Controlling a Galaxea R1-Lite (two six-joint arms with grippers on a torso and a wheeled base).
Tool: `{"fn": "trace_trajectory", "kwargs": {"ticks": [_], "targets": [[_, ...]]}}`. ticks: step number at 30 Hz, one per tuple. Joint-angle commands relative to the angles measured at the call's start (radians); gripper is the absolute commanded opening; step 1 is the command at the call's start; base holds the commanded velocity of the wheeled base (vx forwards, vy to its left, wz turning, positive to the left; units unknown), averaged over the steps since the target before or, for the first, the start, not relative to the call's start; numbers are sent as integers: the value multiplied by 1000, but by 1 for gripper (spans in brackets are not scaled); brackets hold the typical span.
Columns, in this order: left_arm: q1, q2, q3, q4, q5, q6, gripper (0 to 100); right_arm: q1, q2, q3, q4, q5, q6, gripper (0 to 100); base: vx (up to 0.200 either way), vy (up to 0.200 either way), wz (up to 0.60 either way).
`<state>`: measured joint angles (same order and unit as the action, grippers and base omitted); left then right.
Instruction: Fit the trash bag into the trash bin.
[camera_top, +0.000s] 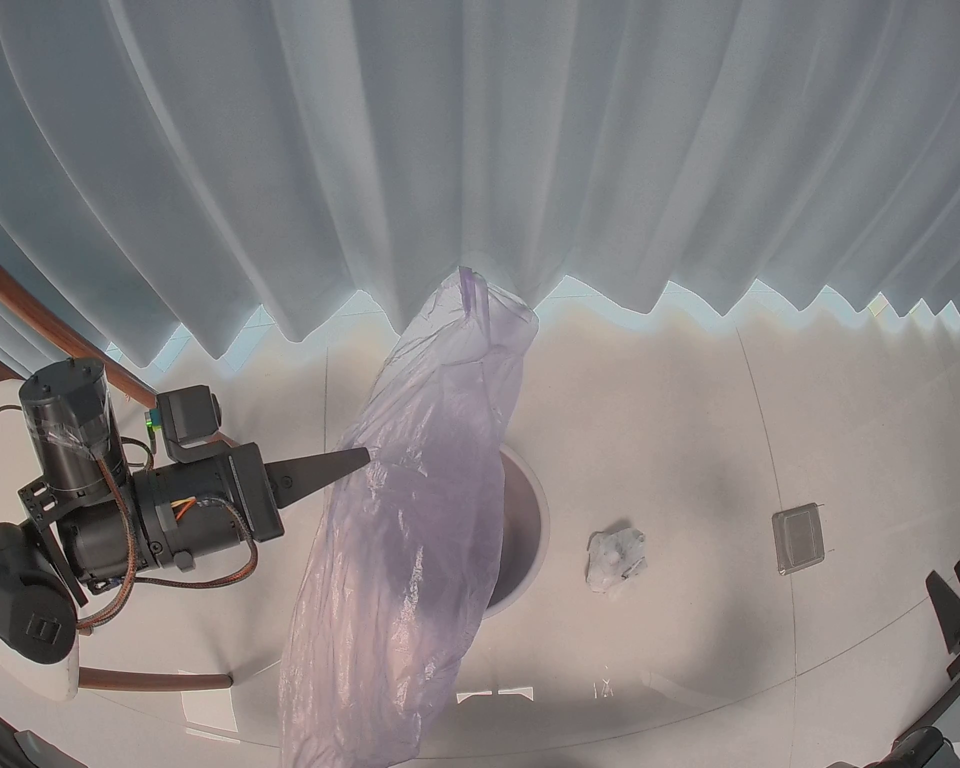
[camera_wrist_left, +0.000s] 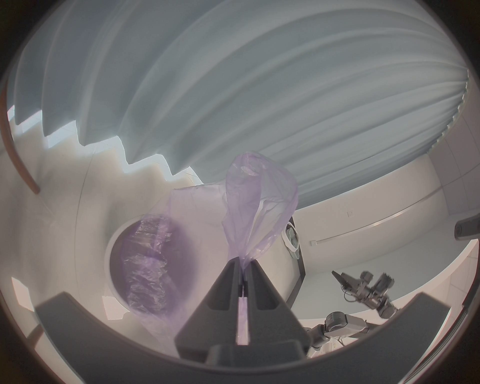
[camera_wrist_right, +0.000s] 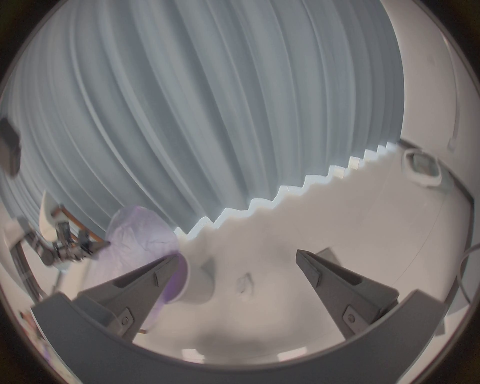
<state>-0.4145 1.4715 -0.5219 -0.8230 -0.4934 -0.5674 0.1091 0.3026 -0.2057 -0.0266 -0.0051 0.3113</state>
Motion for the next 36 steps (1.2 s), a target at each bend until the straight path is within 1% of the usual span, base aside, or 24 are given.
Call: {"fn": "trace_trajectory", "kwargs": {"ticks": [1, 3, 8, 9, 12, 13, 14, 18, 22, 24, 25, 32, 36], "targets": [[8, -39, 19, 2, 1, 86, 0, 181, 707, -300, -15, 112, 397, 100, 0, 0, 0], [9, -39, 25, 1, 1, 86, 0, 181, 800, -311, -53, 149, 393, 100, 0, 0, 0], [0, -39, 30, -2, 1, 89, 0, 182, 998, -314, -228, 244, 388, 100, 0, 0, 0], [0, -39, 26, -1, 1, 89, 0, 182, 1050, -322, -262, 254, 387, 100, 0, 0, 0], [-6, -39, 23, -1, 1, 89, 0, 184, 1153, -365, -320, 257, 382, 100, 0, 0, 0], [-6, -39, 23, -1, 1, 89, 0, 184, 1153, -365, -320, 257, 382, 100, 0, 0, 0], [-15, -40, 25, -2, 1, 92, 0, 185, 1213, -403, -328, 258, 382, 100, 0, 0, 0], [-26, -57, 34, -2, -1, 95, 0, 215, 1316, -488, -334, 258, 384, 100, 0, 0, 0], [-33, -68, 34, 1, -2, 95, 0, 245, 1435, -616, -335, 257, 384, 100, 0, 0, 0], [-35, -69, 36, 1, -2, 95, 0, 253, 1454, -639, -335, 257, 384, 100, 0, 0, 0], [-35, -71, 45, 1, -2, 95, 0, 268, 1494, -692, -334, 255, 384, 100, 0, 0, 0], [-52, -102, 83, 1, -1, 95, 0, 328, 1626, -877, -325, 254, 384, 100, 0, 0, 0], [-55, -115, 99, 1, -1, 95, 0, 343, 1678, -951, -325, 254, 384, 100, 0, 0, 0]]}}
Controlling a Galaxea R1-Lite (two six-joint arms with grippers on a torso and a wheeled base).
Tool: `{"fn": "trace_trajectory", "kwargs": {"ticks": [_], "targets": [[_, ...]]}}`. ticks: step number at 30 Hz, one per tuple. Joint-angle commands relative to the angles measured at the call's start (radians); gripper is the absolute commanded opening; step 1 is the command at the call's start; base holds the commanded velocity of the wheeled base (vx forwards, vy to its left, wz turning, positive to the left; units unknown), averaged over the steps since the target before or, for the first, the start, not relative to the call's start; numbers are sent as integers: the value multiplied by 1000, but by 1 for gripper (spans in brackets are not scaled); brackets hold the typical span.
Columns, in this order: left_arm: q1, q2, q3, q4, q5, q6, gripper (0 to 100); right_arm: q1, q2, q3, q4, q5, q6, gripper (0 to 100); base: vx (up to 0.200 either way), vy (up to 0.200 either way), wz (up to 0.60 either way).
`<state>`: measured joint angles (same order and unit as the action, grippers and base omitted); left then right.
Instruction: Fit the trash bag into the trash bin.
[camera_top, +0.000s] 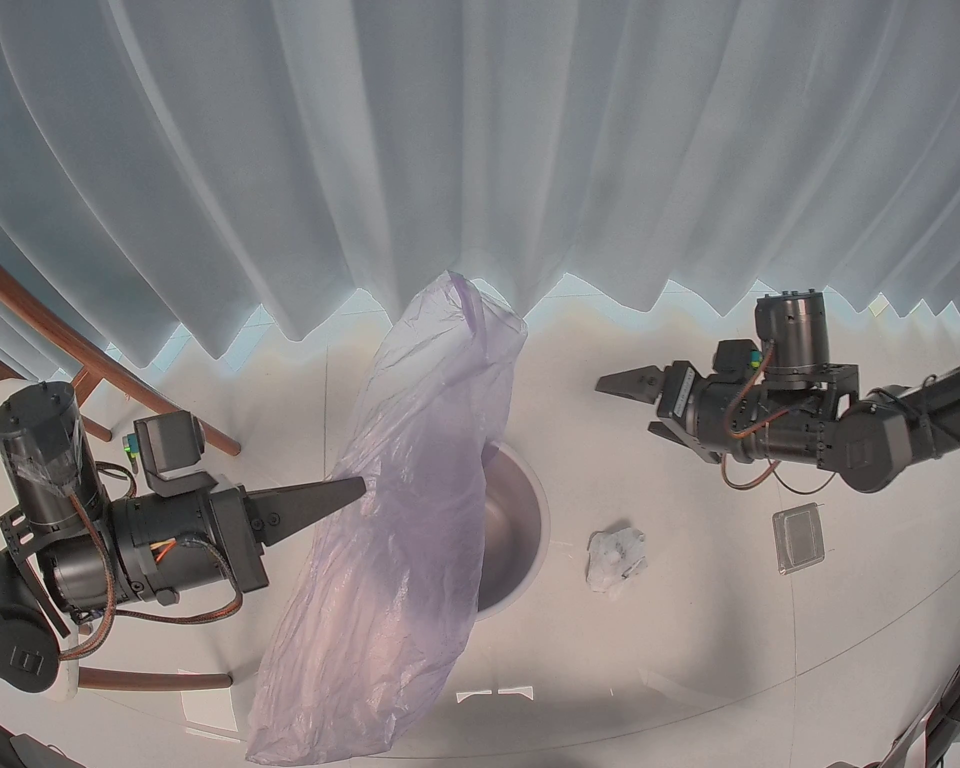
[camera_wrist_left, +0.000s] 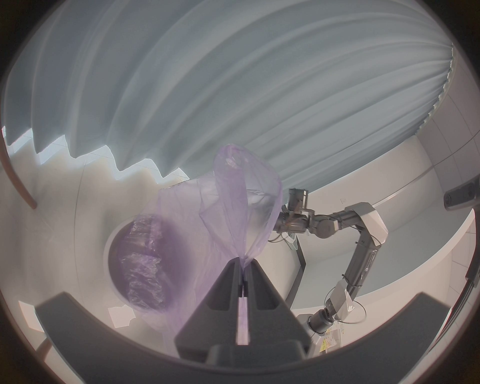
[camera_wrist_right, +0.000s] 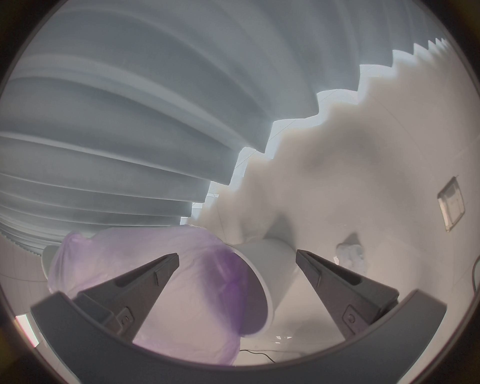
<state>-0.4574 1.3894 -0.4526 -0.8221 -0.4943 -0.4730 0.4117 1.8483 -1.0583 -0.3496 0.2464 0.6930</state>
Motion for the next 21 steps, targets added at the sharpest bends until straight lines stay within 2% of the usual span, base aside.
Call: {"fn": "trace_trajectory", "kwargs": {"ticks": [1, 3, 4, 12, 17, 18, 19, 21], "targets": [[-13, -39, 29, 0, 0, 1, 0, 45, 164, -138, -8, 1, 2, 100, 0, 0, 0], [-13, -41, 29, 0, 0, 1, 0, 47, 210, -201, -12, -2, 2, 100, 0, 0, 0], [-13, -41, 29, 0, 0, 1, 0, 47, 230, -229, -14, -1, 2, 0, 0, 0, 0], [-21, -33, 29, 0, 2, 1, 0, 84, 391, -433, -154, 10, 11, 0, 0, 0, 0], [-21, -30, 28, -2, 2, 1, 0, 116, 457, -483, -244, 96, 19, 0, 0, 0, 0], [-21, -30, 25, -2, 2, 2, 0, 133, 470, -483, -264, 136, 17, 0, 0, 0, 0], [-21, -30, 25, -2, 2, 2, 0, 133, 470, -483, -264, 136, 17, 0, 0, 0, 0], [-21, -30, 22, -2, 2, 4, 0, 144, 486, -463, -359, 191, 16, 0, 0, 0, 0]]}}
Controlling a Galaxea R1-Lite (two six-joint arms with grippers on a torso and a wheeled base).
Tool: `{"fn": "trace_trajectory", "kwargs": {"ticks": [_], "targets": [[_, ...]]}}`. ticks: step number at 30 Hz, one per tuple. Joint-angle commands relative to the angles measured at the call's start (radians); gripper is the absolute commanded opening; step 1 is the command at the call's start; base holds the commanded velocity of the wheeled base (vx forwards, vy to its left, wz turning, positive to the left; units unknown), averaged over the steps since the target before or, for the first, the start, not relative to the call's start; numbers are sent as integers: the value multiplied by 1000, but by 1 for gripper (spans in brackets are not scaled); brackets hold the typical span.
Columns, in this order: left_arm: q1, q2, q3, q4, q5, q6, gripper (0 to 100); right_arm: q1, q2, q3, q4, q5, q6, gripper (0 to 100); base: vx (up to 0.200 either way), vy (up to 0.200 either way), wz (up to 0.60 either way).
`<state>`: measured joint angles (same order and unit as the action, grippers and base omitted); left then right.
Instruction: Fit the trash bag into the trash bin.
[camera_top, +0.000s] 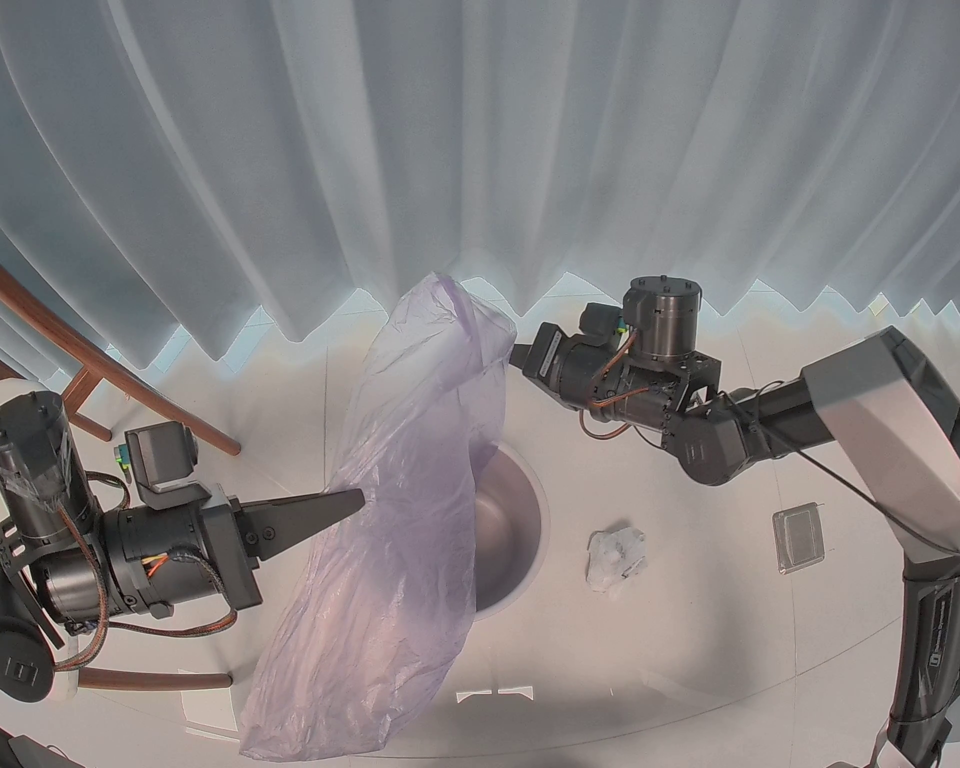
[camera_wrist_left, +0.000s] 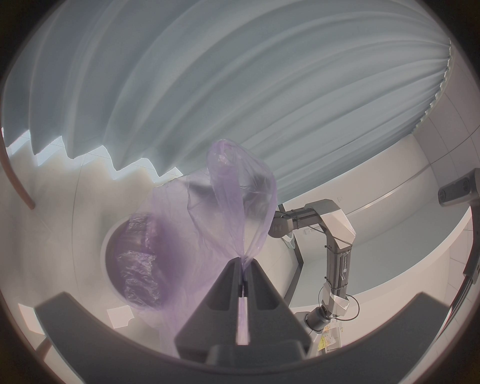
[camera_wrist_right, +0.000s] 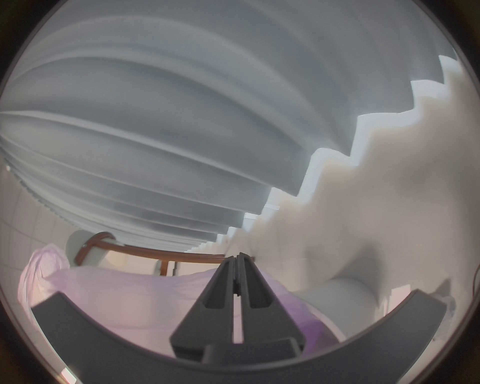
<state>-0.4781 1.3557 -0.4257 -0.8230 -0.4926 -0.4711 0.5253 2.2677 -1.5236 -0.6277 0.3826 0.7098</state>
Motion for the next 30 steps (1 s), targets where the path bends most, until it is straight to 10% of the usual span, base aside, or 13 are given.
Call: {"fn": "trace_trajectory", "kwargs": {"ticks": [1, 5, 12, 30], "targets": [[-1, 3, -5, -1, 0, 2, 0, 30, 67, 2, -81, 55, -1, 0, 0, 0, 0], [-1, 3, -5, -1, 0, 6, 0, 27, 118, 102, -374, 233, -7, 0, 0, 0, 0], [27, 23, -34, -12, -6, 5, 0, 39, 110, 253, -512, 332, -1, 0, 0, 0, 0], [59, 332, -350, -39, -31, 14, 0, 56, -36, 594, -612, 340, 0, 0, 0, 0, 0]]}}
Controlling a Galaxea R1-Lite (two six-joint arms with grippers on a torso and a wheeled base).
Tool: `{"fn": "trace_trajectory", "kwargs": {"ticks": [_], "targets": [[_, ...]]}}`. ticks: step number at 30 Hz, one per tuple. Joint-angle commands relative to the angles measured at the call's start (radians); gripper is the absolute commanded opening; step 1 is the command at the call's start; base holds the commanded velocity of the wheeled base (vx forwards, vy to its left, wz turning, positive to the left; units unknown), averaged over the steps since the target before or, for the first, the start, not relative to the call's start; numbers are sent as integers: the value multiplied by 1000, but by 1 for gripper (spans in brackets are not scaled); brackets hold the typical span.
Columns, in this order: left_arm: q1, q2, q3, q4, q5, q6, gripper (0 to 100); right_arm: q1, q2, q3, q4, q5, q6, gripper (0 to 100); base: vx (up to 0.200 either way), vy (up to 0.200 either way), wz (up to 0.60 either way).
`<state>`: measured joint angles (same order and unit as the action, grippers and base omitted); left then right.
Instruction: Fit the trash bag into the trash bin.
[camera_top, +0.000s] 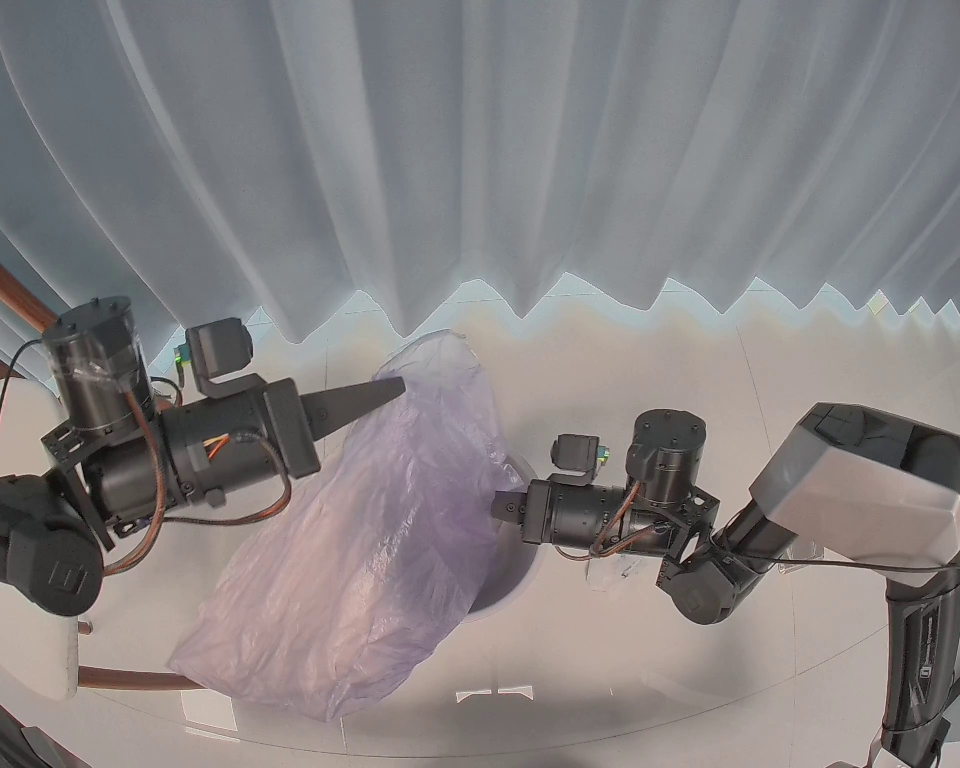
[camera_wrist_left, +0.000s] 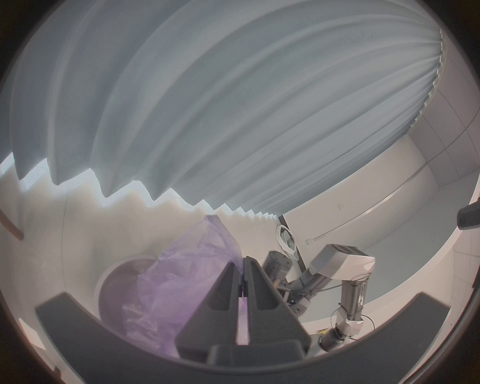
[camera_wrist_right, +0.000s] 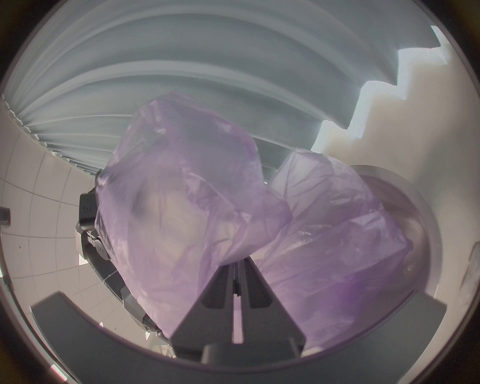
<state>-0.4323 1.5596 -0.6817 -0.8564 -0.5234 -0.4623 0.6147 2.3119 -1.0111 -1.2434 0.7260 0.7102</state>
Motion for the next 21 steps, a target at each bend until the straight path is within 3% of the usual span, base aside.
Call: {"fn": "trace_trajectory", "kwargs": {"ticks": [1, 4, 7, 10, 14, 16, 21], "targets": [[15, 134, -102, -6, 0, 5, 0, -41, -85, 88, 4, -5, -2, 0, 0, 0, 0], [15, 148, -122, -6, 0, 5, 0, -93, -129, 127, 5, -34, -2, 0, 0, 0, 0], [18, 149, -128, -6, 0, 5, 0, -156, -212, 235, 45, -137, -8, 0, 0, 0, 0], [27, 154, -144, -6, 0, 5, 0, -153, -298, 368, 55, -221, -21, 0, 0, 0, 0], [30, 169, -164, -6, 0, 5, 0, -136, -345, 463, 58, -252, -35, 0, 0, 0, 0], [26, 181, -205, -4, 0, 4, 0, -23, -381, 569, 47, -312, -32, 0, 0, 0, 0], [18, 186, -219, -3, 3, 4, 0, 157, -345, 574, 47, -405, -8, 0, 0, 0, 0]]}}
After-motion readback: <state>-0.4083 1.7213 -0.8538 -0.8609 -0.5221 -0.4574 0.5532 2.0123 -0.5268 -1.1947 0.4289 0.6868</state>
